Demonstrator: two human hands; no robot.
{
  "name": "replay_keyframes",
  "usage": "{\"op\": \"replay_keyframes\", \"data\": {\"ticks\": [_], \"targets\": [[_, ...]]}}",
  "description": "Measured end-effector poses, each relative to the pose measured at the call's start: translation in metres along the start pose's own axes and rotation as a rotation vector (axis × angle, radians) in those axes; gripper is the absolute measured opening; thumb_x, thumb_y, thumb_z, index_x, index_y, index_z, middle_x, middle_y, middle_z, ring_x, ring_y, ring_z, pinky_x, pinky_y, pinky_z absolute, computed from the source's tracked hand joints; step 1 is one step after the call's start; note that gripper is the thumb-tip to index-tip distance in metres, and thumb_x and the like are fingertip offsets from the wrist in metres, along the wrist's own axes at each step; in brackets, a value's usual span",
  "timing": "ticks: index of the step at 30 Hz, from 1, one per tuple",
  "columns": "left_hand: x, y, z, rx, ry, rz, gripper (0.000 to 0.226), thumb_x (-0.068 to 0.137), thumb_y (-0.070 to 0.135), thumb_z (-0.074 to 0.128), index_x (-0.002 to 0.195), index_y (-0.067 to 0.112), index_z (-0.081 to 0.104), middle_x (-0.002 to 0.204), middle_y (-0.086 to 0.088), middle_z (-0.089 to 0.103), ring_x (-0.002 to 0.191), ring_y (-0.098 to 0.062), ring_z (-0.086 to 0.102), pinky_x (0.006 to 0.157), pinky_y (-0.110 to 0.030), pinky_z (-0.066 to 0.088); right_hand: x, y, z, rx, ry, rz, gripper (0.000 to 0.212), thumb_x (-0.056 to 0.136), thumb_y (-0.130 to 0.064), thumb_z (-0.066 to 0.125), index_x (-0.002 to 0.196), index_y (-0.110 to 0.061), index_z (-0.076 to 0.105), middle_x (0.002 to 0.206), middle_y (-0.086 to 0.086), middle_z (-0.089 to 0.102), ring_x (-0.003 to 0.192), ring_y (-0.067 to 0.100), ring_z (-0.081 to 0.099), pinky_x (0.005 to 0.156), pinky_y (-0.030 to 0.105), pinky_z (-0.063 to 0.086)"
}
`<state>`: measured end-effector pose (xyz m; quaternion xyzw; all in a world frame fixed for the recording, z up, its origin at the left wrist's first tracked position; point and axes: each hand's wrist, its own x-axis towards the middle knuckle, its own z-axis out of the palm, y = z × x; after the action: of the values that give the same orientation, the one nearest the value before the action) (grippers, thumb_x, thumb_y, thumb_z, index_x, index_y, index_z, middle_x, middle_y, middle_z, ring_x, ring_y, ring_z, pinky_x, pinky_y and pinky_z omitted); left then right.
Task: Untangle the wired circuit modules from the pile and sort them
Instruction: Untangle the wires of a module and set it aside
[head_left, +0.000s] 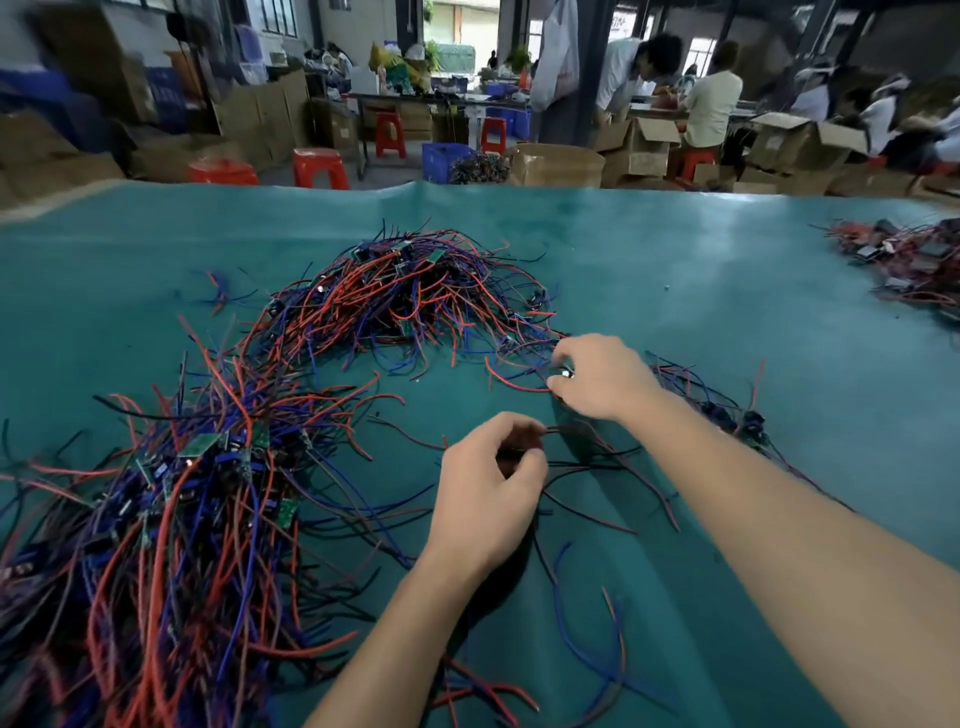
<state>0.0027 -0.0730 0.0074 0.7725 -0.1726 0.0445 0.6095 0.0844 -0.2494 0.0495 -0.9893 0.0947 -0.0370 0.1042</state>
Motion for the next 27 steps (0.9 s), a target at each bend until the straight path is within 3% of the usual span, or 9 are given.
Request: {"op": "replay_keyframes", "data": {"ticks": [3,7,11,13,15,19,22,24,27], "targets": [[0.0,-0.001,0.0,-0.012,-0.003,-0.004,0.02,0.087,0.003,0.06,0.095,0.017,0.071,0.086,0.009,0.073,0.081,-0.006,0.067,0.081,-0.022,0.053,0.003,0.0,0.005,0.113,0.085,0.015,0.005,0.089,-0.03,0.075,0.088,-0.03,0.071,0.107,0.007,0.073,0.105,0.034,0.066,0.085,0.035,0.052],[0.0,-0.001,-0.001,-0.002,0.004,0.001,0.018,0.087,0.003,0.061,0.095,0.017,0.071,0.087,0.009,0.073,0.081,-0.005,0.067,0.079,-0.017,0.052,-0.011,0.011,-0.02,0.377,0.337,0.032,0.005,0.084,-0.026,0.08,0.082,-0.027,0.075,0.084,-0.001,0.075,0.084,0.02,0.068,0.076,0.028,0.05],[0.001,-0.003,-0.001,-0.005,0.0,-0.005,0.016,0.089,0.004,0.062,0.096,0.015,0.071,0.086,0.007,0.073,0.08,-0.006,0.066,0.075,-0.014,0.05,-0.045,0.018,-0.044,1.127,0.576,0.122,0.017,0.088,-0.013,0.075,0.075,-0.021,0.07,0.068,-0.006,0.071,0.058,0.011,0.064,0.059,0.025,0.051],[0.001,-0.004,-0.001,-0.006,0.002,-0.006,0.015,0.09,0.005,0.062,0.096,0.016,0.071,0.086,0.007,0.074,0.08,-0.006,0.067,0.076,-0.016,0.05,-0.068,0.014,-0.042,1.523,0.49,0.116,0.012,0.091,-0.006,0.072,0.082,-0.014,0.071,0.071,0.003,0.07,0.054,0.013,0.061,0.053,0.023,0.051],[0.001,-0.006,0.0,-0.005,0.007,-0.013,0.015,0.093,0.009,0.061,0.098,0.019,0.07,0.085,0.008,0.074,0.082,-0.009,0.068,0.081,-0.026,0.054,-0.087,0.006,-0.03,1.762,0.318,0.077,0.006,0.094,-0.005,0.065,0.091,-0.006,0.07,0.075,0.009,0.071,0.06,0.015,0.063,0.056,0.021,0.052],[0.002,-0.005,0.003,-0.052,0.01,0.005,0.024,0.104,0.019,0.048,0.117,0.03,0.065,0.088,0.006,0.075,0.077,-0.028,0.065,0.076,-0.043,0.057,-0.105,-0.008,0.0,1.8,0.041,0.057,0.016,0.095,-0.002,0.057,0.092,-0.003,0.074,0.087,0.013,0.075,0.068,0.019,0.069,0.063,0.023,0.057],[0.002,-0.006,0.003,-0.06,0.026,0.042,0.024,0.106,0.022,0.044,0.114,0.028,0.066,0.098,0.011,0.074,0.089,-0.014,0.069,0.084,-0.038,0.057,-0.107,-0.018,0.016,1.758,-0.064,0.037,0.014,0.095,0.0,0.058,0.096,-0.001,0.072,0.093,0.015,0.075,0.076,0.02,0.072,0.066,0.026,0.059],[0.001,-0.004,0.002,-0.083,0.026,0.014,0.027,0.106,0.031,0.042,0.104,0.027,0.068,0.093,0.015,0.074,0.083,-0.006,0.068,0.079,-0.03,0.055,-0.106,-0.021,0.021,1.694,-0.039,0.039,0.016,0.097,0.004,0.058,0.092,-0.004,0.071,0.094,0.015,0.074,0.079,0.023,0.072,0.069,0.031,0.06],[0.0,-0.002,-0.001,-0.089,0.006,-0.022,0.034,0.105,0.04,0.04,0.101,0.027,0.071,0.086,0.011,0.074,0.075,-0.008,0.064,0.072,-0.022,0.052,-0.105,-0.021,0.026,1.572,-0.007,0.027,0.017,0.098,0.003,0.059,0.09,-0.007,0.07,0.088,0.012,0.075,0.076,0.023,0.071,0.073,0.035,0.059]]}}
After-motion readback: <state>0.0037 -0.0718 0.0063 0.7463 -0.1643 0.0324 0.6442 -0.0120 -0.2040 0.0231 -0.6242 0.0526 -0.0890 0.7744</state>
